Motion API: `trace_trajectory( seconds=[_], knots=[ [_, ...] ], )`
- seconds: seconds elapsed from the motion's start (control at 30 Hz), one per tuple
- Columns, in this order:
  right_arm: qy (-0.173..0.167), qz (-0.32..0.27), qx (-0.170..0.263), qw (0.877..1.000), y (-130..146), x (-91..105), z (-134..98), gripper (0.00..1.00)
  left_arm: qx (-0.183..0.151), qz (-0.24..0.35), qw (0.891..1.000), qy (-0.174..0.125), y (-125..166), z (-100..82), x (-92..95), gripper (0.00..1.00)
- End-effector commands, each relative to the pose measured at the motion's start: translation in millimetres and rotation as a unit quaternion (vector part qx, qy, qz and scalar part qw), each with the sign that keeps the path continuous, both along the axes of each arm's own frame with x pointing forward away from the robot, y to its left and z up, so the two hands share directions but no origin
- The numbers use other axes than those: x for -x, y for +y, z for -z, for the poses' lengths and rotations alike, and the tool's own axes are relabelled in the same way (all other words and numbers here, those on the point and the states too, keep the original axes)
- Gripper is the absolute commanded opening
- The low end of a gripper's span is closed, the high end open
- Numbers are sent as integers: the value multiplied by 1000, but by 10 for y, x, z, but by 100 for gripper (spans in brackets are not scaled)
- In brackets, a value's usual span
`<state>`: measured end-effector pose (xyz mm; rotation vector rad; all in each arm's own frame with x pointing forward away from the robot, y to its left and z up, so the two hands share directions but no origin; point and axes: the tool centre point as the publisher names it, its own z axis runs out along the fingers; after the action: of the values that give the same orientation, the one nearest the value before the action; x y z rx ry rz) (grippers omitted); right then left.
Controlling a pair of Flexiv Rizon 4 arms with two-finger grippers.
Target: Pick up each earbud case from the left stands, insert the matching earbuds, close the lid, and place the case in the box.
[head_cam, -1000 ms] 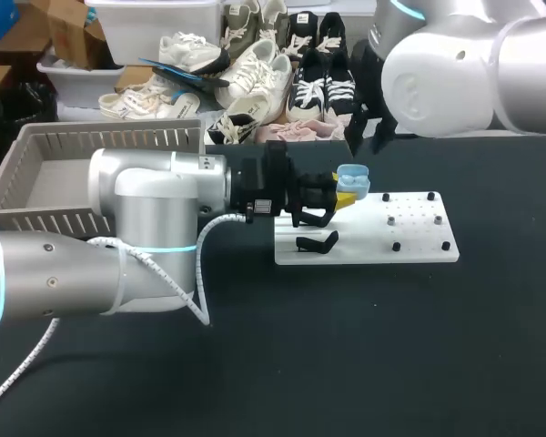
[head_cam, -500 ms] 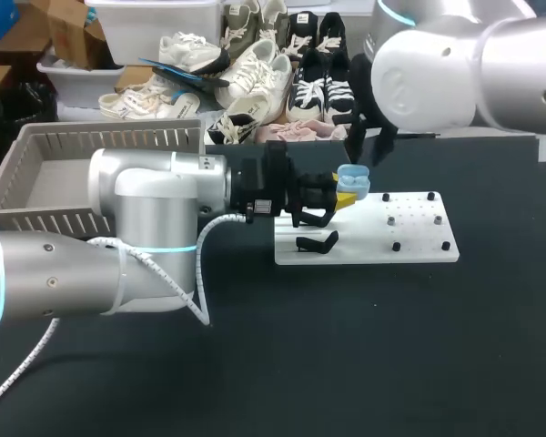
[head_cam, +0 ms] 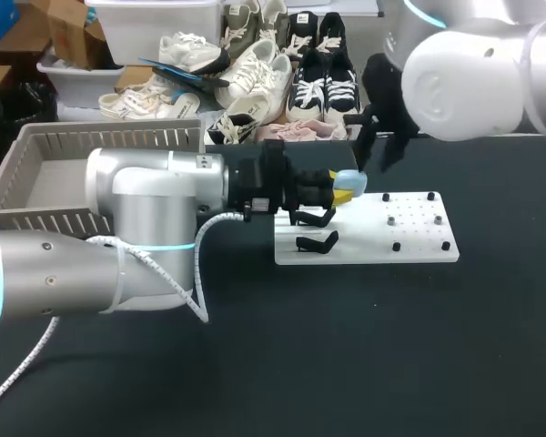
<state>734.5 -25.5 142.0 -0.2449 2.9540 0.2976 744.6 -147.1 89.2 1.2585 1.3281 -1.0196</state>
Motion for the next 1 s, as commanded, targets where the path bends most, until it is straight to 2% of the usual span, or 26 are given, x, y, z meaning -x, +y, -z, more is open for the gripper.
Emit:
trace_trajectory(
  seconds=[0.03, 0.23, 0.37, 0.47, 0.6, 0.77, 1.0],
  knots=[
    [-42, 27, -14, 999, -236, 272, -87, 39, 9, -43, 999, -19, 436, -83, -28, 0],
    [-31, 74, 1, 997, -511, 426, -103, 40, -17, -110, 993, -50, 1173, -239, -249, 0],
    [-21, 100, 12, 995, -639, 528, -76, 40, -42, -153, 985, -69, 1553, -427, -319, 0],
    [-13, 116, 16, 993, -697, 569, -46, 40, -67, -170, 980, -77, 1834, -491, -371, 0],
    [-4, 132, 14, 991, -730, 602, -10, 39, -75, -198, 974, -83, 2149, -527, -405, 0],
    [6, 141, 4, 990, -700, 627, 52, 39, -97, -232, 965, -75, 2548, -501, -427, 0],
    [21, 145, -4, 989, -609, 634, 146, 39, -105, -266, 957, -57, 2814, -385, -336, 0]
  ],
)
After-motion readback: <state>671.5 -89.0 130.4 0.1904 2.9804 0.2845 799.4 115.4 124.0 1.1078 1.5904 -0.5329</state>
